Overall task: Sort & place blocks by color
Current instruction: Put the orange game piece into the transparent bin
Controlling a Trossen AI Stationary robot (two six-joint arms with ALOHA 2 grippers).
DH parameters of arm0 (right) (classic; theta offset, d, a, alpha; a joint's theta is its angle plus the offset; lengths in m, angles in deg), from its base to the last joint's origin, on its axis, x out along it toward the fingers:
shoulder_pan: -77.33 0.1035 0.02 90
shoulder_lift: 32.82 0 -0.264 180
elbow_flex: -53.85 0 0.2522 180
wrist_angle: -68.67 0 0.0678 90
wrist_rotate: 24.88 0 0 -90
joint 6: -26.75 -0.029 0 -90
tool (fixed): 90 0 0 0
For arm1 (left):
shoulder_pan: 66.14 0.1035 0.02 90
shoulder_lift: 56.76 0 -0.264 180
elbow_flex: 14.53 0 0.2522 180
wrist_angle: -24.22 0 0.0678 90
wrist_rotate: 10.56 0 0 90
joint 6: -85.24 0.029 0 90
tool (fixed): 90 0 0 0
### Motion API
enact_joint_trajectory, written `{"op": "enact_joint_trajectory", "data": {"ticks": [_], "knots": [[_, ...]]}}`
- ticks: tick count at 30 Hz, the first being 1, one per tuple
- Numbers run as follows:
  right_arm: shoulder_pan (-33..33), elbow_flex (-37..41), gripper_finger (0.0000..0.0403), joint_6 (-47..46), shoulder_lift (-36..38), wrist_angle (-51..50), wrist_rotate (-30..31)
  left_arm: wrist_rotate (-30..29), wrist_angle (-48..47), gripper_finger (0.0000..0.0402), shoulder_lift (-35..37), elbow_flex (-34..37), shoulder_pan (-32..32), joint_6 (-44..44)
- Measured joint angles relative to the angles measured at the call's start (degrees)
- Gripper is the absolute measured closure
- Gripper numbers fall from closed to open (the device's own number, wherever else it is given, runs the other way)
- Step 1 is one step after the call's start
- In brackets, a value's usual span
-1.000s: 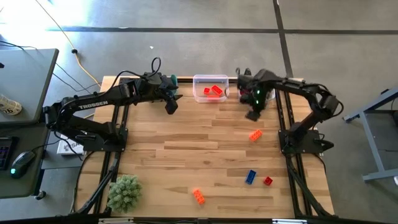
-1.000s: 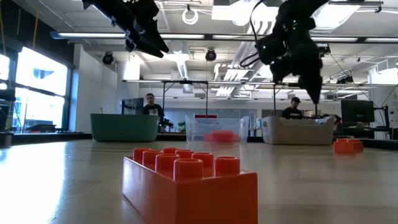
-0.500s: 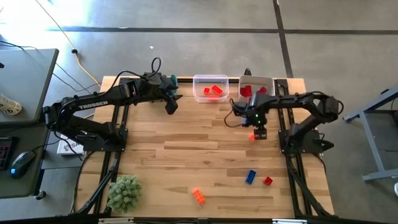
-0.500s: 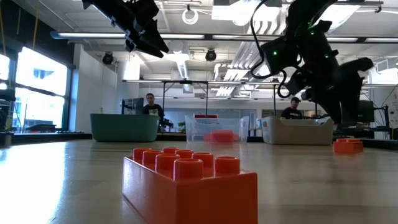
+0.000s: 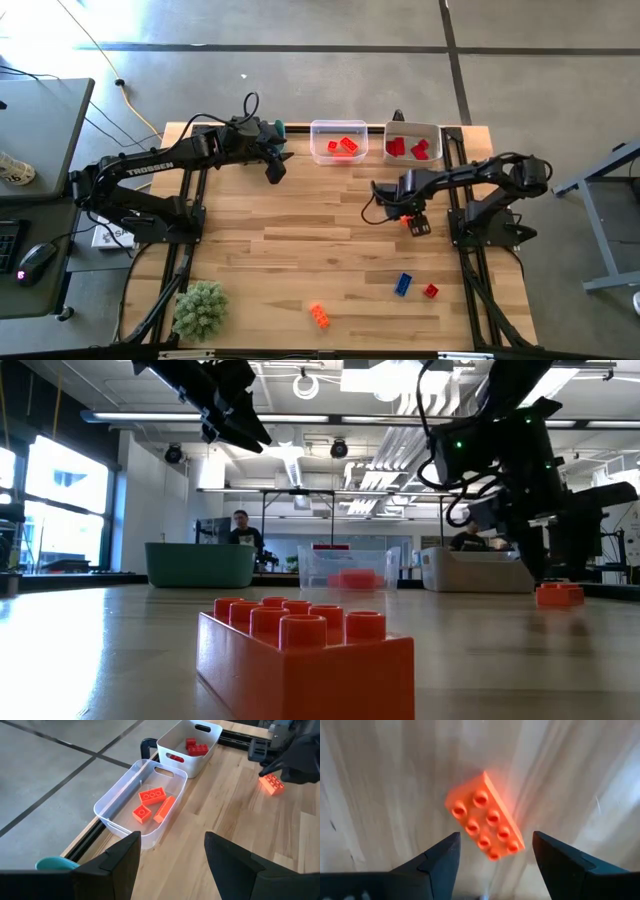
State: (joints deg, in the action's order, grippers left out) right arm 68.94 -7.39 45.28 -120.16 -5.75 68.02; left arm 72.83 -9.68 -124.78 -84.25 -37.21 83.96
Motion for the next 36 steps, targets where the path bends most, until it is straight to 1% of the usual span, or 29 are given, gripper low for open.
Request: {"op": "enact_joint_trajectory", "data": {"ticks": [8, 12, 15, 19, 20, 22, 24, 28, 31, 36], "knots": [[1.8, 4.5, 0.0167, -0.2, 0.0, 6.4, -1.4, 0.0, 0.0, 0.0193, 0.0, 0.0, 0.0, 0.0], [1.8, 5.2, 0.0176, -0.2, 0.0, 7.2, 1.1, 0.0, 0.0, 0.0193, 0.0, 0.0, 0.0, 0.0], [1.6, 5.2, 0.0214, -0.2, 0.0, 7.4, 1.1, 0.0, 0.0, 0.0193, 0.0, 0.0, 0.0, 0.0], [1.7, 5.2, 0.0294, -0.2, 0.0, 7.3, 1.2, 0.0, 0.0, 0.0193, 0.0, 0.0, 0.0, 0.0], [1.7, 5.1, 0.0301, -0.2, 0.1, 7.3, 1.3, 0.0, 0.0, 0.0193, 0.0, 0.0, 0.0, 0.0], [1.7, 4.9, 0.0301, -0.3, 0.1, 7.1, 1.2, 0.0, 0.0, 0.0193, 0.0, 0.0, 0.0, 0.0], [1.4, 3.7, 0.0301, -0.8, -0.1, 7.4, 0.7, 0.0, 0.0, 0.0193, 0.0, 0.0, 0.0, 0.0], [-0.3, -1.1, 0.0301, -4.2, -0.1, 9.8, -0.2, 0.0, 0.0, 0.0193, 0.0, 0.0, 0.0, 0.0], [-2.3, -5.7, 0.0301, -5.9, -0.1, 14.5, -0.2, 0.0, 0.0, 0.0193, 0.0, 0.0, 0.0, -0.6], [-6.5, -12.5, 0.0301, -6.3, -0.1, 23.6, -0.1, 0.0, 0.0, 0.0193, 0.0, 0.0, 0.0, -1.6]]}}
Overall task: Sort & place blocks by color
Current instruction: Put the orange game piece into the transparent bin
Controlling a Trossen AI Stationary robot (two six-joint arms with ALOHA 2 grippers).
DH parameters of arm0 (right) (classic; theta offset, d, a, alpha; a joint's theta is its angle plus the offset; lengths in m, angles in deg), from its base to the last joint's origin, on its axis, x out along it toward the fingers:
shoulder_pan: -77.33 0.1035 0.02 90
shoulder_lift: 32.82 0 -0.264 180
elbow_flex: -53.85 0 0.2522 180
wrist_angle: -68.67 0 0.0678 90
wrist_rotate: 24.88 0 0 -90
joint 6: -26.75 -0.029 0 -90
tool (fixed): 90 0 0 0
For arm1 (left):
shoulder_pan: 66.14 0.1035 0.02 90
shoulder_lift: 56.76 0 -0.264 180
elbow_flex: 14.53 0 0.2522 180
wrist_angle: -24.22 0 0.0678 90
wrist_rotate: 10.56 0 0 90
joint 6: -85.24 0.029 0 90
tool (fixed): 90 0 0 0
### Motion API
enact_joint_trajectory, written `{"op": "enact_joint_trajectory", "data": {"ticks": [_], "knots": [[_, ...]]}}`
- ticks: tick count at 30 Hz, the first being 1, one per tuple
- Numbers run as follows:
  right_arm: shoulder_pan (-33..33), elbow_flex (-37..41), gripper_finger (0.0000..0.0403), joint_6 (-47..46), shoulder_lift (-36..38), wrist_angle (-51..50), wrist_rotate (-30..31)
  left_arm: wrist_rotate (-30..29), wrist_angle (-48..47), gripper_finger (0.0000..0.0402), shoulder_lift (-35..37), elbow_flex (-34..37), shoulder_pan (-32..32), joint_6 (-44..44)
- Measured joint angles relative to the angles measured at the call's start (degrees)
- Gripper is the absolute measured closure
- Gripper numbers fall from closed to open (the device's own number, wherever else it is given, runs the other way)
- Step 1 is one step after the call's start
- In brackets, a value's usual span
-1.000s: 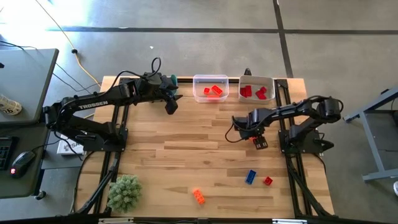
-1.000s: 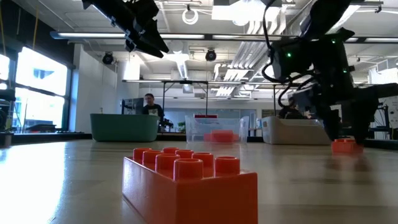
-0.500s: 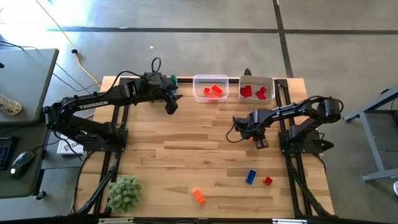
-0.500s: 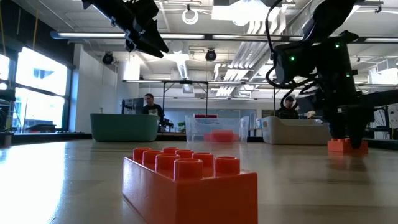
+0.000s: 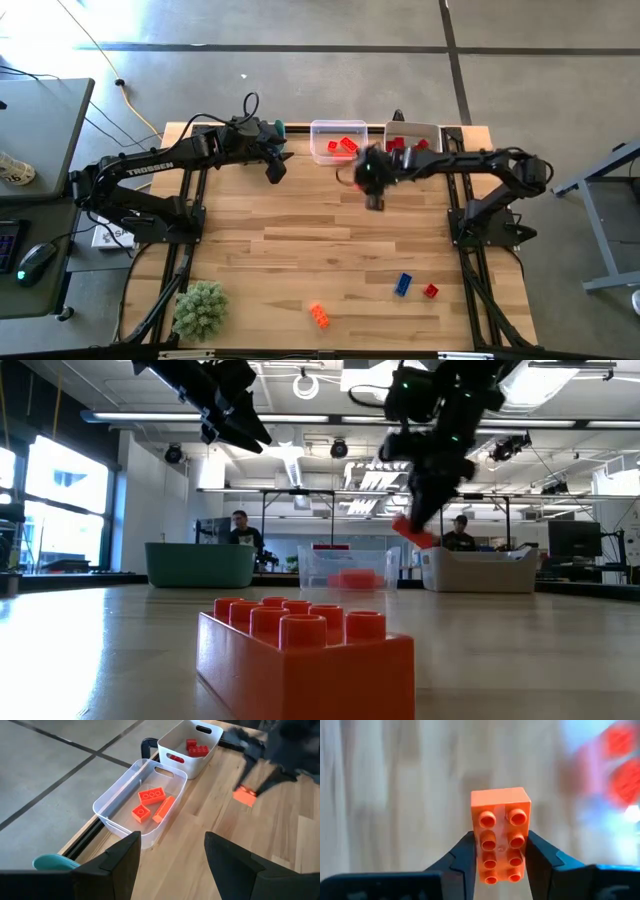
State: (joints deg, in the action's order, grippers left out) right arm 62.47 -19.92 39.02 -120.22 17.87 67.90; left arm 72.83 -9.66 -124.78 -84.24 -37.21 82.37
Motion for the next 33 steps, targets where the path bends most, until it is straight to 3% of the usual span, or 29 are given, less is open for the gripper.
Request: {"op": "enact_joint_trajectory", "data": {"ticks": [6, 11, 15, 20, 33], "knots": [[-5.9, -5.0, 0.0301, -1.7, 0.0, 12.8, 0.3, 0.0, 0.0, 0.0193, 0.0, 0.0, 0.0, -0.1], [-10.4, -5.1, 0.0301, -10.2, -0.1, 25.4, 1.6, 0.0, 0.0, 0.0193, 0.0, 0.0, 0.0, -1.9], [-12.8, -5.2, 0.0301, -14.4, -1.9, 29.9, 4.3, 0.0, 0.0, 0.0193, 0.0, 0.0, 0.0, -2.9], [-14.4, -5.2, 0.0301, -20.0, -5.9, 31.2, 7.6, 0.1, 0.0, 0.0193, 0.0, 0.0, -0.2, -4.2], [-14.5, -5.1, 0.0301, -25.8, -11.8, 24.9, 8.4, 0.1, 0.0, 0.0193, 0.0, 0.0, -0.2, -5.1]]}}
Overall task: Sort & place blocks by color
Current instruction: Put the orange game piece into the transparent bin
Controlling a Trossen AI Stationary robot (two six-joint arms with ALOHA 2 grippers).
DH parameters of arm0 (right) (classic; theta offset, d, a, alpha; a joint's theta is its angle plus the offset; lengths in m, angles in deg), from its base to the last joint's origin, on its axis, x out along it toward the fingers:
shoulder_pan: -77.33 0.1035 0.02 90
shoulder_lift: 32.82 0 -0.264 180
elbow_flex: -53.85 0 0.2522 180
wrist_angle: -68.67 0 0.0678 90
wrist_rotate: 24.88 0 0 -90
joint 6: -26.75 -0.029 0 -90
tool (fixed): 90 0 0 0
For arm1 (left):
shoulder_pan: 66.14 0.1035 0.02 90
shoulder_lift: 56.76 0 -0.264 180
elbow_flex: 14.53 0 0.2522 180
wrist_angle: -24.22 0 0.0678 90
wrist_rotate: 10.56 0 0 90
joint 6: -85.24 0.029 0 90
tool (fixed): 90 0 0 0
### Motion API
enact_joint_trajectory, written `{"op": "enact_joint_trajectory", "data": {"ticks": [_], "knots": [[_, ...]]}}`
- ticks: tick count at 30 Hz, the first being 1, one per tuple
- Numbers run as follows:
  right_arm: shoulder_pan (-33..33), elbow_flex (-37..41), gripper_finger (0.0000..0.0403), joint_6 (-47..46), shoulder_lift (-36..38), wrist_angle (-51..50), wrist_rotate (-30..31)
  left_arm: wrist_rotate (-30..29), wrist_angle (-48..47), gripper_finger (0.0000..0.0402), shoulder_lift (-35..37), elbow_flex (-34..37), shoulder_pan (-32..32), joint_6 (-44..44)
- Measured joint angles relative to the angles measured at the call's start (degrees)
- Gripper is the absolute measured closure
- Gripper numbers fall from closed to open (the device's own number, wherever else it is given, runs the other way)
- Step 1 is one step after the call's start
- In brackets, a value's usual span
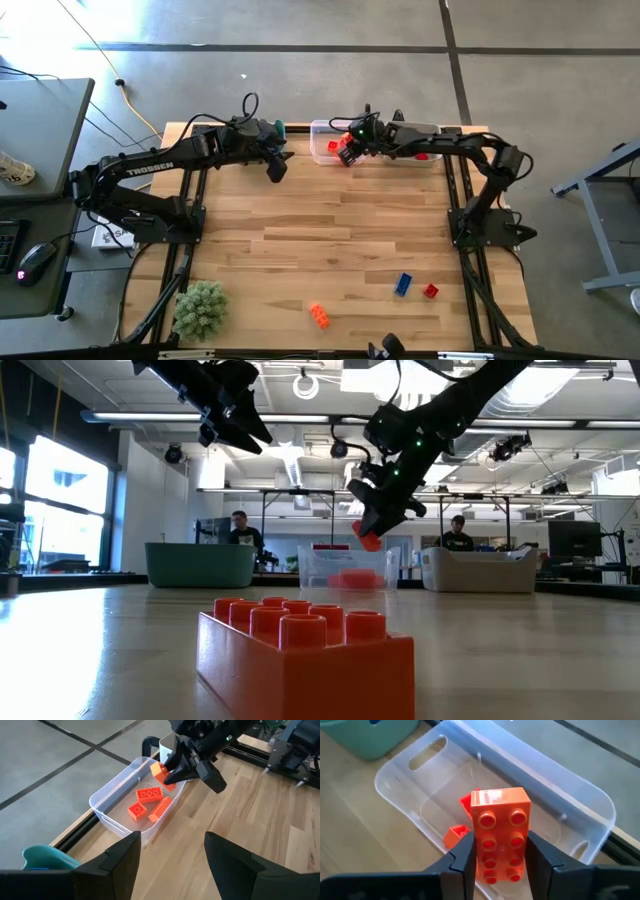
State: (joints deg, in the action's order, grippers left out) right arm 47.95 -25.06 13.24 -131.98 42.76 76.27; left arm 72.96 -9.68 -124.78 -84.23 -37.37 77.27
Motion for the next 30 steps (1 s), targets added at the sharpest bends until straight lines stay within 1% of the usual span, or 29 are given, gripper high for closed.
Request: {"op": "enact_joint_trajectory", "data": {"ticks": [3, 9, 13, 17, 20, 23, 26, 30], "knots": [[0.0, 0.0, 0.0285, -0.2, 0.0, 0.0, 0.0, 0.0, 0.0, 0.0193, 0.0, 0.0, 0.0, 0.0], [0.0, 0.0, 0.0228, 0.0, 0.0, -0.2, 0.0, 0.0, 0.0, 0.0193, 0.0, 0.0, 0.0, 0.0], [0.2, 0.0, 0.0204, -0.4, 0.0, -0.2, -0.1, 0.1, -0.1, 0.0193, 0.0, 0.0, 0.0, 0.2], [0.3, -1.1, 0.0199, -3.7, 0.0, -1.8, -4.2, 0.1, -0.2, 0.0193, 0.0, 0.0, 0.0, 0.2], [1.9, -3.7, 0.0198, -6.1, 0.2, -6.4, -6.6, 0.6, -0.2, 0.0193, 0.0, 0.0, 0.0, 0.1], [5.0, -6.6, 0.0198, -8.6, 0.2, -13.8, -8.0, 2.1, -0.2, 0.0193, 0.0, 0.0, 0.0, 0.1], [8.7, -9.1, 0.0198, -11.6, 0.2, -19.6, -8.0, 3.2, -0.2, 0.0193, 0.0, 0.0, 0.0, 0.2], [13.7, -10.8, 0.0197, -15.3, 0.3, -24.7, -8.0, 3.3, -0.3, 0.0193, 0.0, 0.0, 0.0, 0.1]]}}
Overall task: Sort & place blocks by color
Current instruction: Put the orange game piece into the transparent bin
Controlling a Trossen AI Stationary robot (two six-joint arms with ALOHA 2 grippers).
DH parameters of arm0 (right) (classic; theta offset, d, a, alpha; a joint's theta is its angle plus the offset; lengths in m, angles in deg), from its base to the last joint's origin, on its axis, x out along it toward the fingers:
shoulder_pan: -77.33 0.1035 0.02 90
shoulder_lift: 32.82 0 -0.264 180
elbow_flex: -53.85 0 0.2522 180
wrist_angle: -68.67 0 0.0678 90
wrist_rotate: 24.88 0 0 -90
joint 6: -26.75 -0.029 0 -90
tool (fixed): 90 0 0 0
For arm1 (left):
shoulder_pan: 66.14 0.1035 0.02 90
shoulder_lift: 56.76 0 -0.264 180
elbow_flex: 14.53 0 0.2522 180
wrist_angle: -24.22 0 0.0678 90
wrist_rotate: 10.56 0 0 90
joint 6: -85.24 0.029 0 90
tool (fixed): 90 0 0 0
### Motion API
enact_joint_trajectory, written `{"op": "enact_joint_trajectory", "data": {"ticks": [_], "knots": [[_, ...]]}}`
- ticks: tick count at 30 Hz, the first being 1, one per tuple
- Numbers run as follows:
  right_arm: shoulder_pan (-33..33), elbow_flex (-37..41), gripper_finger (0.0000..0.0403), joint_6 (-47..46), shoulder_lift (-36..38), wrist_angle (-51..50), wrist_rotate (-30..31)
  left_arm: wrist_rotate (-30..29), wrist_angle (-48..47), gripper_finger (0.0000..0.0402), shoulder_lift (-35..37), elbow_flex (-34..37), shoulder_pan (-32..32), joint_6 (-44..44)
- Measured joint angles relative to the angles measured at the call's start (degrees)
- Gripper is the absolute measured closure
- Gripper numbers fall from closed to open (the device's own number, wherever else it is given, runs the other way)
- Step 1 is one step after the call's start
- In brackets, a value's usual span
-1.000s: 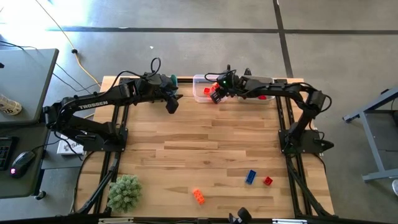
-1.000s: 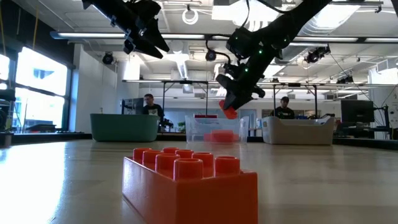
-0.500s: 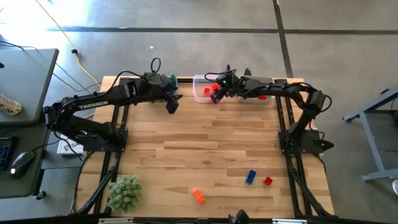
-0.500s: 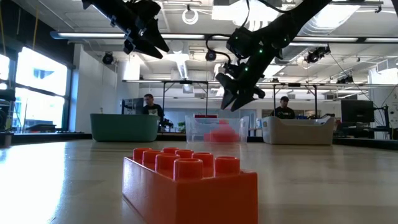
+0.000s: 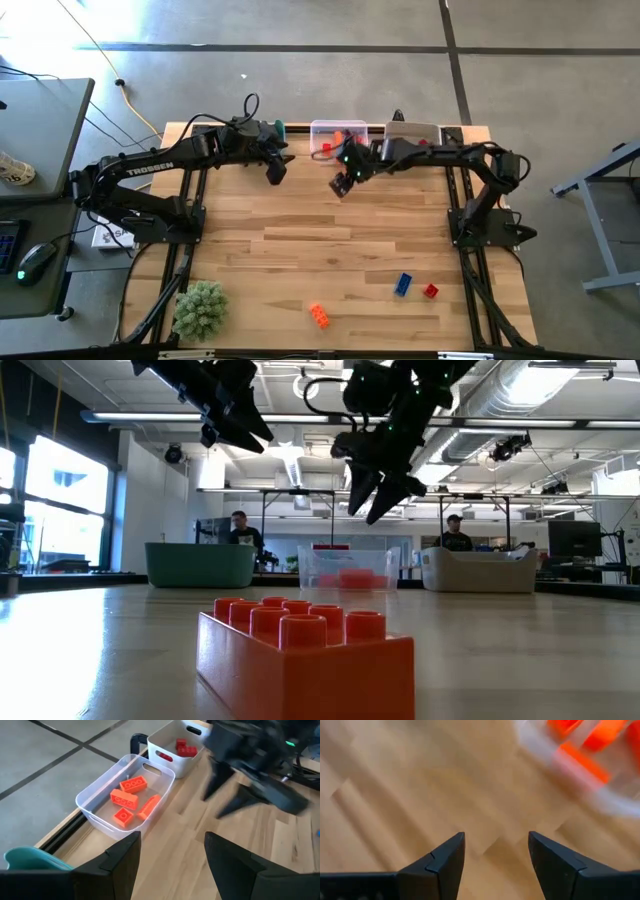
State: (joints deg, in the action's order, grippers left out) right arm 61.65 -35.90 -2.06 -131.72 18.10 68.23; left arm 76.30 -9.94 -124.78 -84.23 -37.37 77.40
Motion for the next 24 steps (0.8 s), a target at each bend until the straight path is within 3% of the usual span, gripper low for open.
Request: {"op": "enact_joint_trajectory", "data": {"ticks": [9, 14, 24], "knots": [[8.6, -0.1, 0.0197, -8.8, 0.0, -5.9, 1.5, 6.0, -2.5, 0.0193, 0.0, 0.0, -3.1, -0.6], [10.9, -0.1, 0.0197, -11.9, 0.0, -9.6, 4.7, 8.8, -2.5, 0.0193, 0.0, 0.0, -9.4, 0.2], [10.9, -0.1, 0.0197, -19.0, 0.0, -12.6, 10.1, 8.2, -1.2, 0.0193, 0.0, 0.0, -24.4, 6.1]]}}
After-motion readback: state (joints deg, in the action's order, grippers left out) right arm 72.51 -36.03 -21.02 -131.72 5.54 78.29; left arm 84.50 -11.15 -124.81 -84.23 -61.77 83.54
